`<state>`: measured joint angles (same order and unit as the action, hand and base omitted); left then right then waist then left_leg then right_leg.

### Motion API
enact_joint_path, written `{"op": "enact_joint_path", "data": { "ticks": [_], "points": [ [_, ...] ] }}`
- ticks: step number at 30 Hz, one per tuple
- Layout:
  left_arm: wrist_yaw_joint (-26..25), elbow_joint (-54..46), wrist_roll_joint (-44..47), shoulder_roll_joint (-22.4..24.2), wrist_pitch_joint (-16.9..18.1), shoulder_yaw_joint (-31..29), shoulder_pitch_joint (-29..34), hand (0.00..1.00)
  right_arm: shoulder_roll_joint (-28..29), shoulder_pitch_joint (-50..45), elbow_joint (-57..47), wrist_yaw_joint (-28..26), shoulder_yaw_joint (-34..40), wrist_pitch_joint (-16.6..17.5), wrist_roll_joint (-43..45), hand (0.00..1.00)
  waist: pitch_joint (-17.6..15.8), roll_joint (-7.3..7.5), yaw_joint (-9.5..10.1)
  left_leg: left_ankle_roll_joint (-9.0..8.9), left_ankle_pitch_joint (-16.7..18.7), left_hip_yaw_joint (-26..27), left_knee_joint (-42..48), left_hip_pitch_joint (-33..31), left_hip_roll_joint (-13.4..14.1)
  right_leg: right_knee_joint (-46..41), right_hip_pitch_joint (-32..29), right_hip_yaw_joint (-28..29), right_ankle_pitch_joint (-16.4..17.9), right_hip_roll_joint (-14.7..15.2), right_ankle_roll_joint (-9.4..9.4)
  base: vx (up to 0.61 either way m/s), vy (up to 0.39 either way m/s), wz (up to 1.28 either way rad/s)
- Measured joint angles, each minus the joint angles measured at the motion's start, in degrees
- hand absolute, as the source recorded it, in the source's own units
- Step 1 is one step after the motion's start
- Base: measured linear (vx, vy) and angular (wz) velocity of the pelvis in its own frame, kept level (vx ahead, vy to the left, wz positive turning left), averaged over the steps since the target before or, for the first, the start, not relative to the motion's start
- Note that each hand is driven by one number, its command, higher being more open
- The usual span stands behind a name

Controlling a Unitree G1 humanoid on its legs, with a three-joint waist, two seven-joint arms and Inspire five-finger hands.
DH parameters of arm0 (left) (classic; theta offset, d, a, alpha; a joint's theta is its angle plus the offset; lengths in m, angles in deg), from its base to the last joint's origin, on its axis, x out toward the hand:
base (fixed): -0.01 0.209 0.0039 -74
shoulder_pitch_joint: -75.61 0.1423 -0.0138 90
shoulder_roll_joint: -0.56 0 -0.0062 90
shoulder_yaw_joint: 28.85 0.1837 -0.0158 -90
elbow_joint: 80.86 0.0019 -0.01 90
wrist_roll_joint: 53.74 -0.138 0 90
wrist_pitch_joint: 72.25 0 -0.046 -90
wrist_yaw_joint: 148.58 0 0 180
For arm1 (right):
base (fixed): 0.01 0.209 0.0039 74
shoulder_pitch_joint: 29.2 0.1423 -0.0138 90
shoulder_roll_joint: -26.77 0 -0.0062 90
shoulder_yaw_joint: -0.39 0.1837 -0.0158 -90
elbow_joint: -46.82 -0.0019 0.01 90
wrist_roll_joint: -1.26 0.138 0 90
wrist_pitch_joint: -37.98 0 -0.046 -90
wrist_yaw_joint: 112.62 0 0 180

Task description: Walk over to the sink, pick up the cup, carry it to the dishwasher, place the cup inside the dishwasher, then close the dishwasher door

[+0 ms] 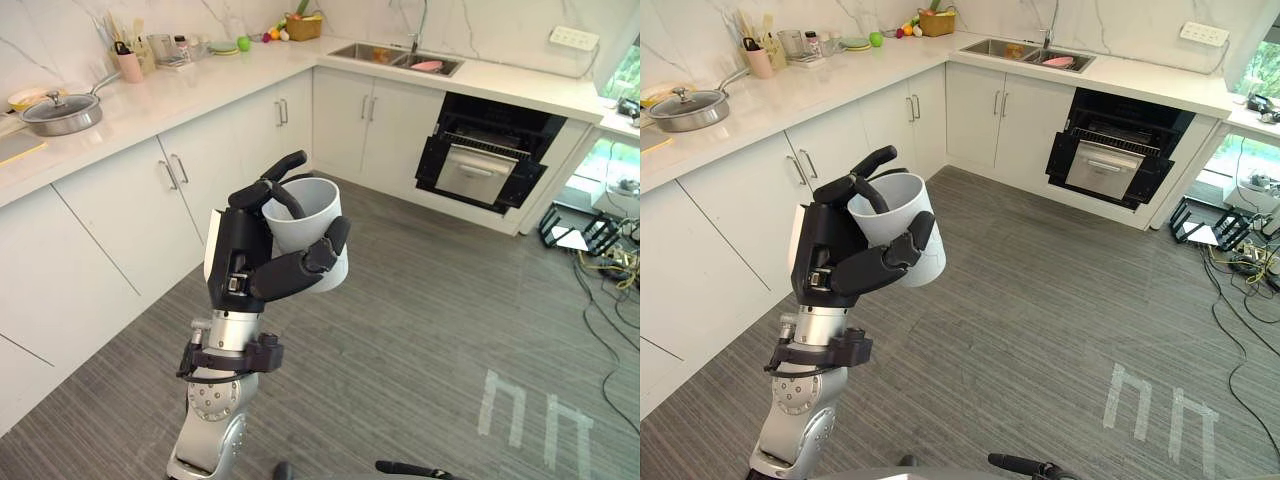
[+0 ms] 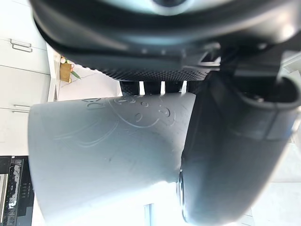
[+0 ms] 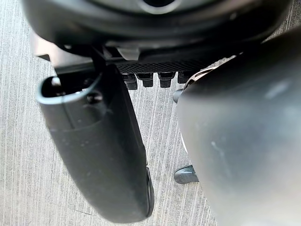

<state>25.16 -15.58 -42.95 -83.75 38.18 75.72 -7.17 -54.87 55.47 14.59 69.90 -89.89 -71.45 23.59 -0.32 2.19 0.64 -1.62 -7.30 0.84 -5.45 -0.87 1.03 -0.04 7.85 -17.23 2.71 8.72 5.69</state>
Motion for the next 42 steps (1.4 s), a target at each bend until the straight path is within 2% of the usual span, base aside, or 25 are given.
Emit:
{"op": "enact_joint_path", "data": {
  "ticks": [3,7,12,14,16,17,18,19,20,23,25,26,28,29,30,31,32,33,34,35,37,39,40,41,42],
  "points": [
    [-0.1,0.0,0.1,0.2,0.0,-0.5,0.0,0.00,0.0,-1.2,-0.9,-0.1,0.1,0.0,0.0,1.00,0.1,-0.01,-0.02,-0.16,0.4,1.8,0.0,1.2,0.3,0.0,-0.2,1.9,0.0,-0.1,-0.06,0.00,-0.003,-0.34],
    [0.1,0.2,1.3,1.1,0.1,-1.7,0.0,0.00,0.2,-4.7,-5.0,-3.4,2.6,0.5,0.6,1.00,1.2,0.11,-3.04,-0.63,0.7,3.2,0.0,2.0,0.6,0.1,-0.3,3.7,-0.1,-0.4,-0.17,0.02,-0.023,-0.22],
    [0.2,4.0,4.0,2.3,1.3,-2.7,0.0,0.00,0.4,-8.7,-4.3,-7.8,6.5,0.8,0.6,1.00,1.1,0.25,-3.80,-0.77,0.8,3.6,0.0,3.3,1.4,-0.8,0.2,6.8,0.3,-1.4,-0.76,0.00,-0.023,-0.08],
    [0.2,5.5,5.2,2.6,1.6,-4.6,0.1,0.00,1.1,-8.8,-4.4,-9.2,7.4,2.0,0.5,1.00,0.6,0.41,-4.01,-0.99,1.5,3.6,0.0,3.5,2.0,-2.2,-0.1,11.2,1.7,-2.2,-2.05,-0.06,-0.027,-0.01],
    [0.7,5.3,6.2,2.7,2.4,-6.2,1.8,0.00,1.4,-8.5,-4.1,-11.2,7.4,2.9,0.0,1.00,0.0,0.82,-4.27,-1.01,1.5,3.1,0.5,3.2,2.4,-3.8,-0.7,13.0,4.9,-3.6,-2.07,-0.07,-0.075,0.29],
    [0.9,5.2,6.1,2.9,2.7,-6.5,2.5,0.00,1.6,-8.3,-3.9,-11.6,7.4,2.9,-0.1,1.00,-0.1,0.98,-4.14,-1.07,1.7,3.2,1.5,2.5,2.6,-4.3,-1.0,12.8,5.1,-3.7,-2.29,-0.04,-0.092,0.38],
    [1.3,5.2,6.1,3.0,3.3,-7.2,3.3,0.00,1.5,-7.7,-3.2,-12.4,7.5,2.9,-0.5,1.00,-1.1,1.49,-3.44,-1.27,4.5,3.5,8.4,-0.2,3.2,-5.3,-1.1,12.1,5.6,-3.5,-2.68,-0.03,-0.066,0.32],
    [1.4,4.6,6.1,3.6,3.4,-7.8,3.7,0.00,0.8,-6.5,-3.1,-13.3,7.6,2.7,-1.3,1.00,-2.6,0.19,-2.88,-0.85,9.5,4.5,20.4,-5.6,5.2,-7.0,-1.1,11.0,5.7,-4.4,-3.22,-0.02,-0.045,0.38],
    [1.4,4.0,6.1,4.0,3.4,-8.2,4.3,0.00,0.3,-6.2,-3.1,-13.8,7.6,2.5,-1.4,1.00,-3.4,-0.44,-2.96,-0.98,11.4,4.8,25.1,-7.8,6.3,-8.1,-0.8,10.2,6.1,-5.2,-3.23,-0.02,-0.031,0.54],
    [1.7,1.6,6.1,5.2,3.4,-12.1,5.8,0.00,0.0,-4.8,-2.6,-14.7,7.7,1.7,-1.6,1.00,-6.2,-1.00,-2.18,0.27,13.1,8.3,39.0,-13.8,9.2,-11.8,0.3,6.9,9.8,-5.8,-3.97,-0.02,-0.004,0.57],
    [1.7,1.6,6.2,5.6,3.4,-14.5,5.7,0.00,-0.2,-4.6,-2.0,-14.6,7.8,1.4,-1.6,1.00,-6.5,-0.88,-1.41,0.23,13.0,8.5,38.5,-13.4,9.0,-11.4,1.2,6.7,10.1,-5.5,-4.29,0.02,0.018,0.25],
    [1.7,0.9,6.3,6.2,3.5,-16.9,5.4,0.00,-0.2,-3.7,-1.6,-14.6,7.9,1.4,-1.5,1.00,-8.0,-0.46,-1.29,-0.50,13.3,8.9,40.3,-13.9,8.8,-10.5,2.9,6.2,10.2,-5.1,-4.36,0.02,0.053,0.31],
    [1.7,0.0,6.7,6.7,3.7,-18.3,5.4,0.00,-0.5,-3.3,-1.3,-14.6,9.0,1.6,-1.6,1.00,-9.9,-0.18,-0.85,-1.31,14.3,8.4,34.2,-14.1,7.1,-10.5,4.5,5.2,10.9,-3.5,-3.45,0.02,0.135,0.29],
    [1.7,-0.3,6.7,7.3,4.0,-18.2,5.4,0.00,-1.5,-3.3,-0.7,-14.6,8.9,1.6,-1.6,1.00,-10.3,-1.00,0.12,-3.10,11.8,4.6,26.0,-14.7,5.9,-10.3,5.5,5.3,11.6,-2.6,-2.70,0.07,0.210,0.08],
    [1.8,-0.3,6.7,7.6,4.3,-18.2,5.5,0.00,-1.8,-3.2,-0.3,-14.6,9.0,1.6,-1.6,1.00,-10.6,-1.31,0.28,-4.60,9.6,3.4,25.1,-14.8,5.9,-9.7,6.4,5.7,11.9,-2.5,-2.43,0.11,0.241,0.04],
    [1.9,-0.2,6.7,7.8,4.6,-18.2,5.5,0.00,-1.9,-3.3,0.1,-14.5,8.9,1.6,-1.5,1.00,-10.6,-1.50,0.31,-5.17,8.1,3.0,26.6,-15.1,5.5,-8.7,7.6,6.7,12.4,-2.4,-1.97,0.17,0.254,0.00],
    [2.1,0.0,6.7,8.1,5.2,-18.2,5.4,0.00,-2.0,-3.2,0.3,-14.1,9.0,1.6,-1.5,1.00,-10.6,-1.60,0.56,-4.25,8.6,2.3,29.6,-15.9,4.1,-8.6,8.1,7.6,13.0,-1.5,-0.95,0.25,0.344,-0.20],
    [2.5,0.6,6.7,8.5,5.7,-18.1,5.5,0.00,-2.5,-3.2,0.9,-13.3,9.2,1.6,-1.5,1.00,-10.2,-1.59,1.54,-0.57,11.1,3.0,32.3,-15.9,1.9,-8.6,8.8,8.6,14.0,0.7,0.41,0.37,0.399,-0.33],
    [2.5,1.0,7.2,8.7,5.5,-18.5,5.5,0.00,-2.2,-3.5,1.5,-12.9,10.2,1.5,-1.4,1.00,-9.6,-0.29,1.59,1.96,12.8,4.8,32.9,-15.5,-0.2,-11.8,8.7,10.5,15.2,2.6,1.44,0.34,0.303,-0.19],
    [2.5,1.1,7.5,8.8,5.3,-18.5,5.2,0.00,-2.0,-3.6,1.3,-12.7,11.0,1.5,-1.1,1.00,-9.5,-0.20,1.03,3.36,13.7,4.8,34.0,-15.7,-1.1,-15.3,8.1,11.3,15.7,2.8,1.87,0.39,0.253,0.05],
    [3.5,1.2,8.8,8.1,3.5,-17.7,4.8,0.00,-1.1,-3.7,1.2,-11.1,14.1,1.5,-1.0,1.00,-9.2,0.26,0.98,6.15,17.4,6.5,35.5,-13.4,-3.5,-27.7,5.3,12.1,15.7,5.7,4.03,0.37,0.233,0.03],
    [4.5,1.1,9.1,6.9,2.7,-16.2,4.8,0.00,-0.6,-4.5,1.2,-10.0,15.3,1.3,-0.7,1.00,-7.6,1.13,1.97,6.95,19.0,8.3,33.7,-10.0,-5.1,-32.0,3.8,11.6,12.5,8.6,5.90,0.36,0.209,-0.34],
    [5.1,0.1,8.9,6.3,2.2,-15.5,4.7,0.00,-0.5,-4.5,0.9,-9.5,15.9,1.3,-0.5,1.00,-7.3,1.44,2.10,7.06,19.1,9.4,30.6,-7.2,-6.0,-36.5,1.9,9.9,9.1,10.7,5.52,0.37,0.194,-0.46],
    [5.3,-0.2,8.8,5.9,2.2,-15.0,4.7,0.00,-0.6,-4.6,0.3,-9.4,16.1,1.4,-0.5,1.00,-7.3,1.47,1.94,7.03,19.1,9.6,28.6,-5.5,-6.4,-39.0,0.8,9.5,6.7,11.5,5.27,0.36,0.172,-0.36],
    [5.3,-0.3,8.2,4.9,2.2,-13.4,4.6,0.00,-0.6,-5.2,-0.4,-9.4,16.2,1.6,0.4,1.00,-7.1,0.66,1.16,7.08,18.5,9.3,24.8,-2.2,-6.4,-44.3,-2.0,11.1,3.7,10.6,5.61,0.29,0.108,-0.18]
  ]
}}
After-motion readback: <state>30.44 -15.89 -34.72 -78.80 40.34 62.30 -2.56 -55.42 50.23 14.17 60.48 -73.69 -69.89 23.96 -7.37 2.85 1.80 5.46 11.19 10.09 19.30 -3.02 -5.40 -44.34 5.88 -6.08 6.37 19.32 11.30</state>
